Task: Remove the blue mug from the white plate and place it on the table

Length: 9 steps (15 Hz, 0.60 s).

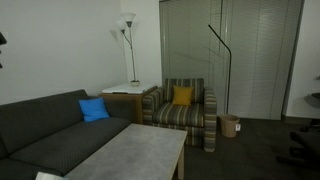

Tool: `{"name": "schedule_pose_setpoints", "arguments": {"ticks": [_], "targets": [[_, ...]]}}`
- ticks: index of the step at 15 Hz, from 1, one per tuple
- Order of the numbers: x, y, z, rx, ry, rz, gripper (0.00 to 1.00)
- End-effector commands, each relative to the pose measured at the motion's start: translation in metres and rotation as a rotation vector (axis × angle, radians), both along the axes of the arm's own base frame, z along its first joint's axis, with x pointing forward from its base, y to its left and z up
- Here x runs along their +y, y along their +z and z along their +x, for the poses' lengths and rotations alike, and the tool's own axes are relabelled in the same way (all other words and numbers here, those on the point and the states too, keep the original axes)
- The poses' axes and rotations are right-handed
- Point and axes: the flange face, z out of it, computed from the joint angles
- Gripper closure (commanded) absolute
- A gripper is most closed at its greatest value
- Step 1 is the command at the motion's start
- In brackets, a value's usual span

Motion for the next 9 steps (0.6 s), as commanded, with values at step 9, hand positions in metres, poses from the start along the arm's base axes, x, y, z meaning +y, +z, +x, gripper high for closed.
{"name": "schedule_pose_setpoints", "arguments": {"ticks": [9], "targets": [[-0.020, -0.045, 0.032, 0.070, -0.031, -0.025, 0.00]]}}
